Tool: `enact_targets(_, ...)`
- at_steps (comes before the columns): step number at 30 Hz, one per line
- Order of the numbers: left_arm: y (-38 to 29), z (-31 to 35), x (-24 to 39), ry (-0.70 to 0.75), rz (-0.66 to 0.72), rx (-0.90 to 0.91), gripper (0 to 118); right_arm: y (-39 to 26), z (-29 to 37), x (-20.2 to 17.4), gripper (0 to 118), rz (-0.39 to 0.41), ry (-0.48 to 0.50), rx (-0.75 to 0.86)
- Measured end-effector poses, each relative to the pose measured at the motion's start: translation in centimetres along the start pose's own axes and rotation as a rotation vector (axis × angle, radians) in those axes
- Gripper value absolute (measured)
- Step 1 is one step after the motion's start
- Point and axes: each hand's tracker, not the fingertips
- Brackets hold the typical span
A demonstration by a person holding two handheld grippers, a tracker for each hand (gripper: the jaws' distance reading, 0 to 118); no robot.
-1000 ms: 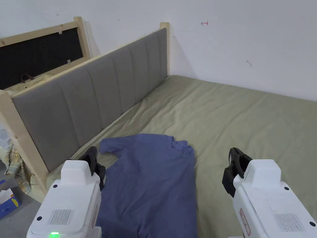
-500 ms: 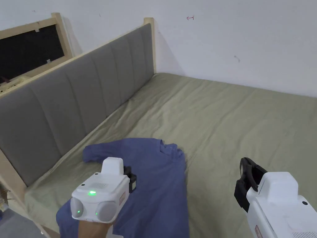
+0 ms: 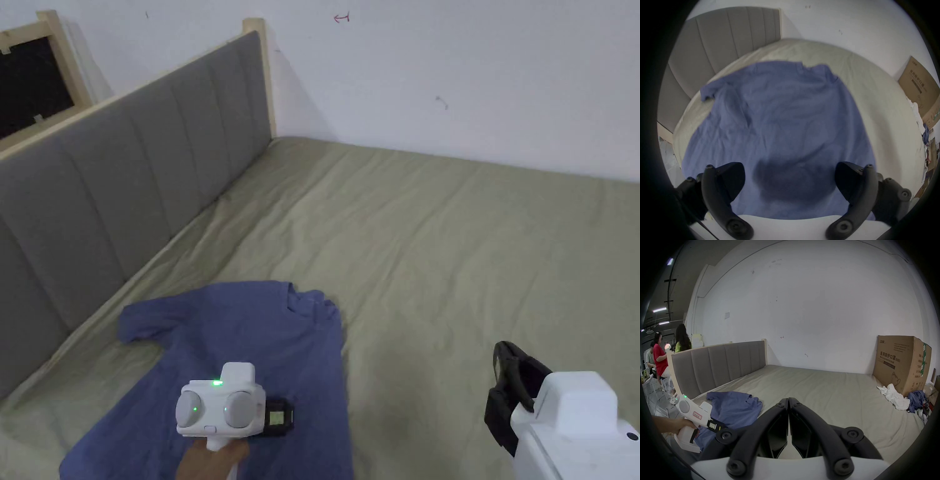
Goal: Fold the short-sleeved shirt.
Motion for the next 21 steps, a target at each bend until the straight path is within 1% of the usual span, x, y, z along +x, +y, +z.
enact_targets(1, -0.2, -0.4, 0.0, 0.002, 0.001, -0.024, 102, -0.1, 0.1, 0.2, 0, 0.000, -0.005, -0.005)
enact_targets(2, -0.4, -0.8, 0.0, -0.006, 0.001, -0.022, 89, -0.4, 0.1, 0.4, 0, 0.001, -0.008, -0.009)
enact_targets(3, -0.7, -0.7, 0.0, -0.015, 0.004, -0.015, 84, -0.5, 0.2, 0.5, 0, -0.001, -0.012, -0.014)
enact_targets(4, -0.8, -0.2, 0.3, -0.001, 0.004, 0.013, 81, -0.6, 0.2, 0.7, 0, -0.003, -0.016, -0.018)
enact_targets(5, -0.7, -0.1, 0.5, -0.004, 0.001, 0.003, 74, -0.6, 0.3, 0.8, 0, -0.007, -0.018, -0.021)
enact_targets(6, -0.7, 0.0, 0.7, -0.022, -0.007, 0.006, 58, -0.5, 0.5, 0.9, 0, -0.011, -0.019, -0.022)
enact_targets(8, -0.8, 0.2, 1.2, -0.015, -0.043, 0.023, 37, -0.4, 0.8, 1.0, 0, -0.013, -0.020, -0.022)
enact_targets(9, -0.9, 0.2, 1.2, -0.013, -0.076, 0.031, 20, -0.3, 0.9, 1.1, 0, -0.014, -0.021, -0.021)
enact_targets(10, -1.0, 0.3, 1.0, -0.013, -0.082, 0.034, 10, -0.2, 1.0, 1.2, 0, -0.013, -0.021, -0.019)
enact_targets(11, -1.0, 0.6, 0.6, -0.019, -0.077, 0.039, 5, 0.0, 1.2, 1.3, 0, -0.013, -0.022, -0.016)
enact_targets(14, -1.1, 1.8, -0.9, -0.114, 0.020, 0.063, 4, 0.1, 1.6, 1.7, 0, -0.022, -0.026, -0.005)
enact_targets(18, -1.2, 5.0, -2.7, -0.309, 0.160, 0.115, 4, 0.4, 2.6, 2.3, 0, -0.039, -0.031, 0.008)
enact_targets(21, -1.3, 8.3, -2.4, -0.431, 0.186, 0.171, 3, 0.5, 3.4, 2.8, 0, -0.052, -0.042, 0.019)
